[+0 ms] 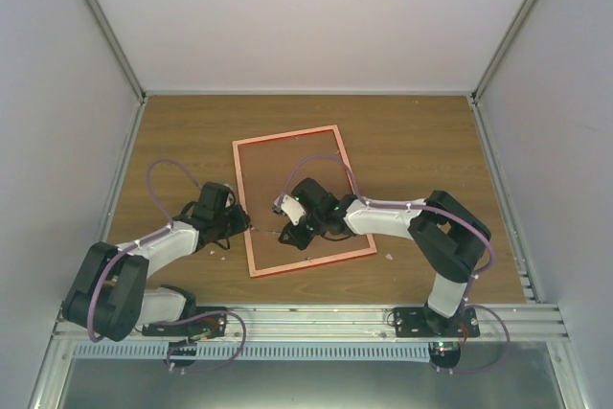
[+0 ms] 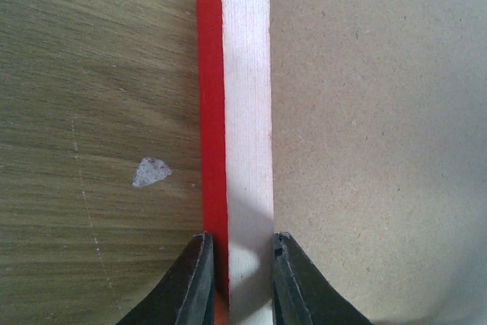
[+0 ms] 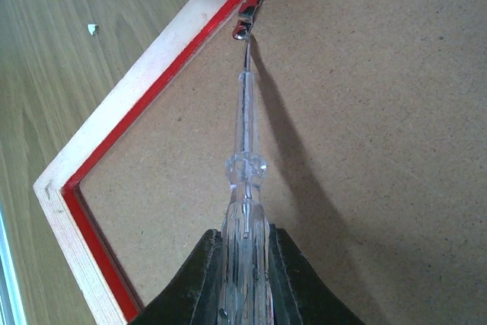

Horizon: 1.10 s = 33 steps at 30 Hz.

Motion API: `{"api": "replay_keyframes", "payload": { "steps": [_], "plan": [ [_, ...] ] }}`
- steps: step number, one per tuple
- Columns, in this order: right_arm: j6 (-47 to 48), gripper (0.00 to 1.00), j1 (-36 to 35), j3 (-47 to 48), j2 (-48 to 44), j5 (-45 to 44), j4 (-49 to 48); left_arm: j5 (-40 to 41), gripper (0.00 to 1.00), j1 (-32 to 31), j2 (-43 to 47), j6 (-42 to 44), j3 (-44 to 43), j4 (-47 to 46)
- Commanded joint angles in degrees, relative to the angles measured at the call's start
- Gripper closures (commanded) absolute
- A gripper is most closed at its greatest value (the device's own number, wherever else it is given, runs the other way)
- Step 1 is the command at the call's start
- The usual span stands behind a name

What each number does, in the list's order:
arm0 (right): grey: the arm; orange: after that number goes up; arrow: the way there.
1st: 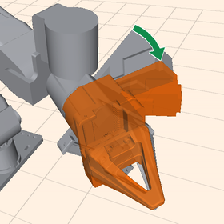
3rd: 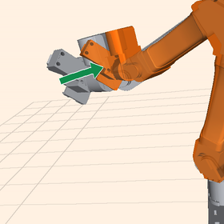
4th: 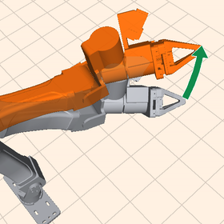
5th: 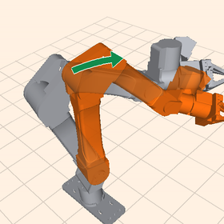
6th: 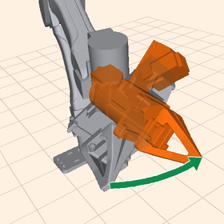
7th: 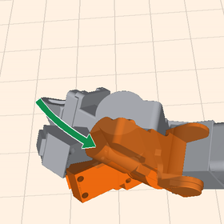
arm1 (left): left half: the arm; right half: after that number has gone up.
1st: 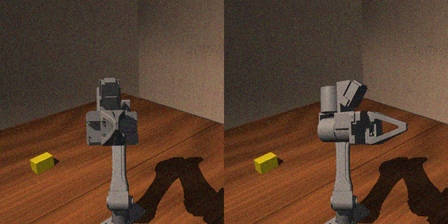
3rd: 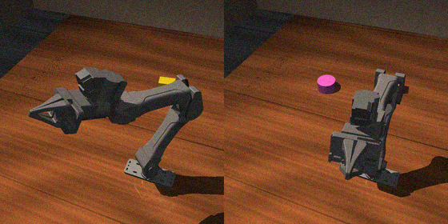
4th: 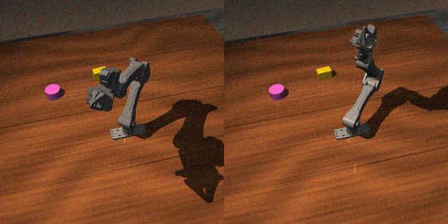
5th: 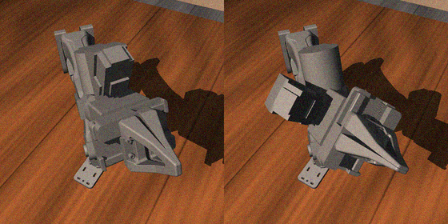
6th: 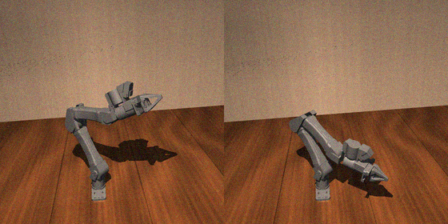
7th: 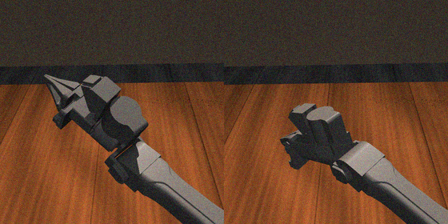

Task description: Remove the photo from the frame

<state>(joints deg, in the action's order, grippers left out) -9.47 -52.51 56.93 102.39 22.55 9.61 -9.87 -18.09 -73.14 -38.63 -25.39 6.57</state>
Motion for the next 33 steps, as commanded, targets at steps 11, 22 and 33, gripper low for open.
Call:
{"api": "replay_keyframes", "payload": {
  "steps": [11,22,33],
  "plan": [
    [-3.2,1.00,-1.1,0.2,-3.0,-6.5,0.7,-3.2,0.91,-3.1,-0.9,-1.8,0.2,-4.5],
    [-1.2,0.99,-2.8,-0.4,-3.7,-2.8,2.6,-2.9,0.91,-3.4,-1.4,-2.2,-0.2,-4.7],
    [-2.1,0.99,-2.9,0.5,-1.5,-5.1,3.5,-2.9,0.91,-3.8,-1.6,-2.4,-0.3,-4.9]
  ]
}}
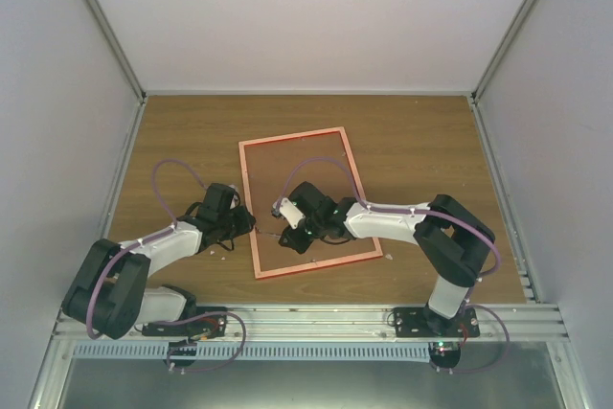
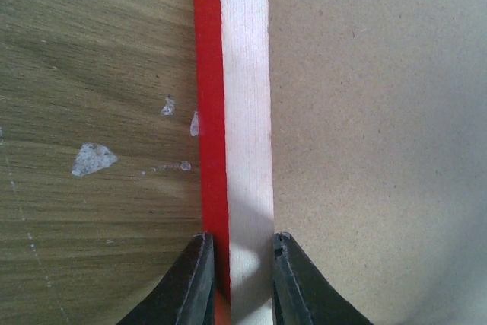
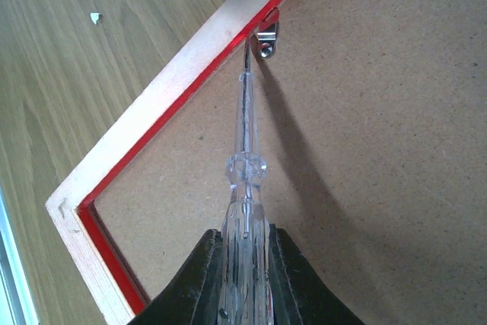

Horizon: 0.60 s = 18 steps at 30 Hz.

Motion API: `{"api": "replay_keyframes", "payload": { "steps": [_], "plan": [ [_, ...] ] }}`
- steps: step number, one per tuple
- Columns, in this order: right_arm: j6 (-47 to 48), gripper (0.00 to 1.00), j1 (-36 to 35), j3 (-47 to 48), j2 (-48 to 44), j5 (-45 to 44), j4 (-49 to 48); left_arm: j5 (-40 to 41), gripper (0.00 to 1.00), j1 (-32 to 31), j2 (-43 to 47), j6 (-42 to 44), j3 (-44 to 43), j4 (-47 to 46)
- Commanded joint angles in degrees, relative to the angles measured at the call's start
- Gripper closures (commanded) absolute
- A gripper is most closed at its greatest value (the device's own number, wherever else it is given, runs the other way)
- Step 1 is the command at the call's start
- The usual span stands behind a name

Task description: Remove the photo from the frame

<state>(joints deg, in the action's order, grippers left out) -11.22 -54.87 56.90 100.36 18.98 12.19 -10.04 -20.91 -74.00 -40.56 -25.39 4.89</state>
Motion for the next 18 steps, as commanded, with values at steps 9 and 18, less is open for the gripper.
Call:
{"api": "replay_keyframes", "payload": {
  "steps": [9,18],
  "plan": [
    [-2.6,1.00,-0.5,0.7,0.1,-6.4,0.9,-2.7,0.91,-1.4,-0.5,-0.7,0.1,-3.1],
    [-3.3,1.00,-0.5,0.5,-0.9,-8.2,1.5,-2.6,0.91,-1.5,-0.3,-0.7,0.2,-3.0]
  ]
}}
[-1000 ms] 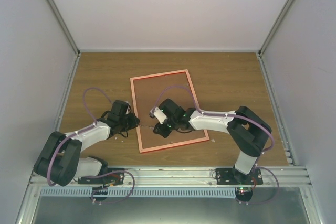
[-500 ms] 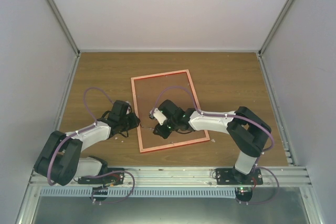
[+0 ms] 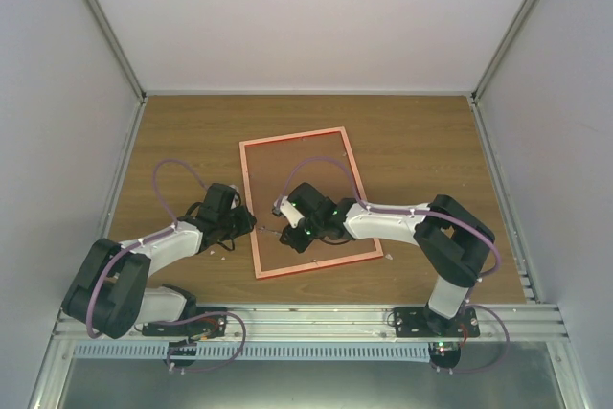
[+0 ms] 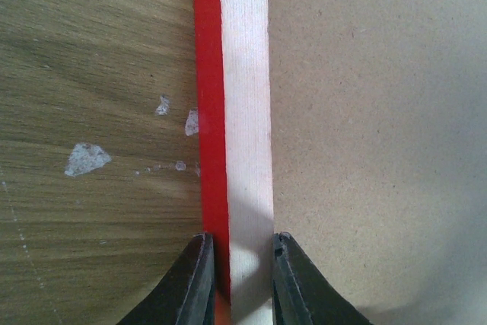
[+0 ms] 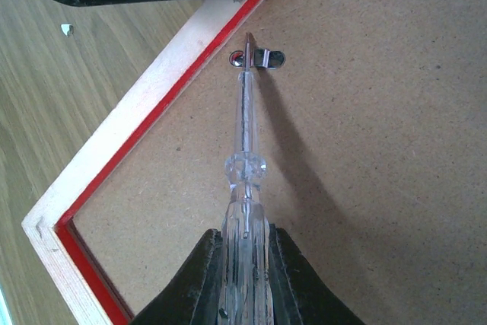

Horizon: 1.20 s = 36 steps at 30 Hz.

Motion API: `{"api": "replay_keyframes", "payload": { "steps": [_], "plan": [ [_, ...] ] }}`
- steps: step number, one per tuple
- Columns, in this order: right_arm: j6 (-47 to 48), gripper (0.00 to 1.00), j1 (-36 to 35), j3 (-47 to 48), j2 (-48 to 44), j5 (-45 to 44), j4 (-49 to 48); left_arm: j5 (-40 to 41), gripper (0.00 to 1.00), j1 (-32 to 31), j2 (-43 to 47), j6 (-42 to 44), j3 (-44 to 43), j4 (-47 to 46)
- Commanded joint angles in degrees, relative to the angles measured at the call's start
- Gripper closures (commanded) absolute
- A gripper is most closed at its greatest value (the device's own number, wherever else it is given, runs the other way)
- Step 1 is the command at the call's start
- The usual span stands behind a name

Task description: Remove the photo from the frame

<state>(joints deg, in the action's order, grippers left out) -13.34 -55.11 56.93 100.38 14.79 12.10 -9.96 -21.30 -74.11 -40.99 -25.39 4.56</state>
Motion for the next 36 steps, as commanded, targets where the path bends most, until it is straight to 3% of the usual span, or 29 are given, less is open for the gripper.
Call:
{"api": "replay_keyframes", "payload": {
  "steps": [1,16,27,30,36],
  "plan": [
    [-1.1,1.00,-0.3,0.3,-1.4,-3.9,1.6,-2.7,0.91,-1.2,-0.3,-0.2,0.1,-2.8],
    [0.6,0.99,4.5,-1.7,-8.1,-3.4,1.0,-3.7,0.95,-4.6,0.1,2.1,-0.3,-0.1],
    [1.7,0.99,8.9,0.4,-4.9,-1.5,-2.2,-5.6,0.91,-6.5,5.8,0.4,2.3,3.2],
    [1.9,0.99,10.0,0.8,-3.3,-0.8,-3.5,-4.8,0.84,-6.5,7.1,0.0,2.2,4.2],
    [3.0,0.99,10.7,3.3,-0.9,0.4,-4.6,-2.9,0.60,-4.5,6.5,1.1,-0.8,5.1]
  ]
}}
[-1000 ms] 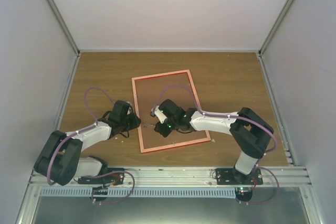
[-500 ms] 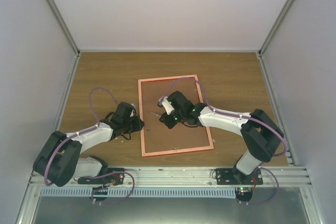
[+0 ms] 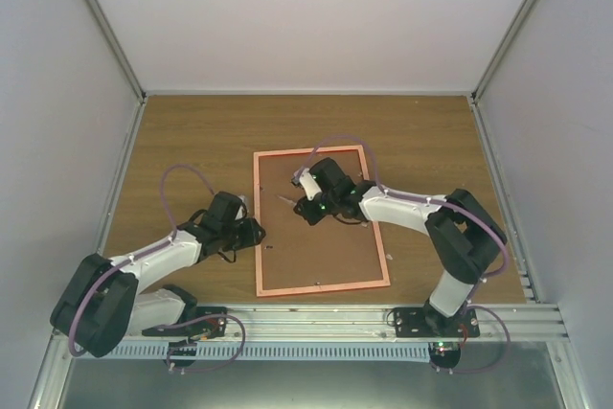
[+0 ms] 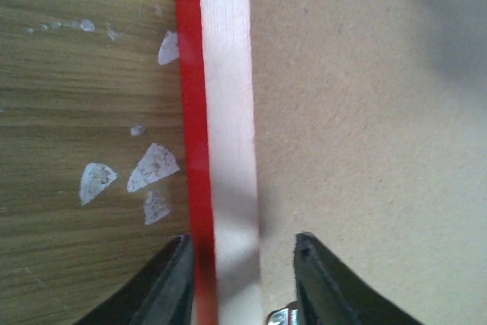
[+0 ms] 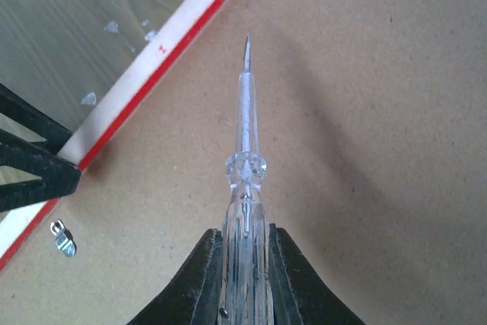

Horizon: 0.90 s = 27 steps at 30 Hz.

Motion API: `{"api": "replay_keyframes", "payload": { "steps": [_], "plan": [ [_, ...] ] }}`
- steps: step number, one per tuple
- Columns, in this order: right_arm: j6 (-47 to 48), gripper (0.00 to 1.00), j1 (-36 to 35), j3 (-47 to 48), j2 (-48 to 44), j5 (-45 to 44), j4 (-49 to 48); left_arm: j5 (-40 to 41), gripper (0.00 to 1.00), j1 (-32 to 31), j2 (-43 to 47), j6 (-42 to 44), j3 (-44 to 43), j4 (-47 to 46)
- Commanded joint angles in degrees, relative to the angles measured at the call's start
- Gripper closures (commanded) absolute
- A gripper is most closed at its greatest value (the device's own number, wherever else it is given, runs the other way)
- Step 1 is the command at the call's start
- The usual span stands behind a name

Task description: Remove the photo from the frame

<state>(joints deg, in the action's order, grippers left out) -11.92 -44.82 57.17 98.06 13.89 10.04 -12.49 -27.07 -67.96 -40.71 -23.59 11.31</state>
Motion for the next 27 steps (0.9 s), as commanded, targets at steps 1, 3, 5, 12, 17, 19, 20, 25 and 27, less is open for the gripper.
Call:
{"api": "replay_keyframes", "payload": {
  "steps": [1,3,5,12,17,19,20,25,27],
  "plan": [
    [1.7,0.99,0.4,3.6,1.9,1.4,-2.6,-0.3,0.58,2.0,-0.3,1.4,-3.5,-1.7],
    [2.0,0.99,0.7,4.8,3.2,1.5,-2.6,-0.3,0.54,3.1,-1.8,2.4,-5.3,-1.9],
    [2.2,1.00,0.8,5.9,4.8,1.8,-2.6,0.1,0.53,4.1,-4.0,3.4,-7.0,-2.7],
    [2.9,0.99,1.0,8.6,8.9,3.2,-3.3,1.1,0.54,6.5,-14.0,6.8,-12.6,-4.0],
    [3.0,0.99,1.0,9.3,10.5,4.4,-3.9,1.9,0.58,7.3,-17.0,8.1,-13.8,-3.7],
    [3.1,0.99,1.0,9.8,11.4,4.6,-3.9,1.7,0.61,7.3,-17.5,8.3,-13.9,-3.9],
    [3.1,0.99,1.0,9.9,11.7,4.9,-4.0,1.4,0.63,7.3,-17.8,8.4,-14.0,-3.8],
    [3.0,0.99,1.0,10.7,13.0,5.3,-4.1,0.8,0.75,7.3,-18.7,8.9,-14.0,-3.7],
    [2.8,0.99,1.0,10.9,13.4,5.0,-4.3,0.3,0.79,7.2,-18.6,8.8,-13.8,-3.9]
  ]
}}
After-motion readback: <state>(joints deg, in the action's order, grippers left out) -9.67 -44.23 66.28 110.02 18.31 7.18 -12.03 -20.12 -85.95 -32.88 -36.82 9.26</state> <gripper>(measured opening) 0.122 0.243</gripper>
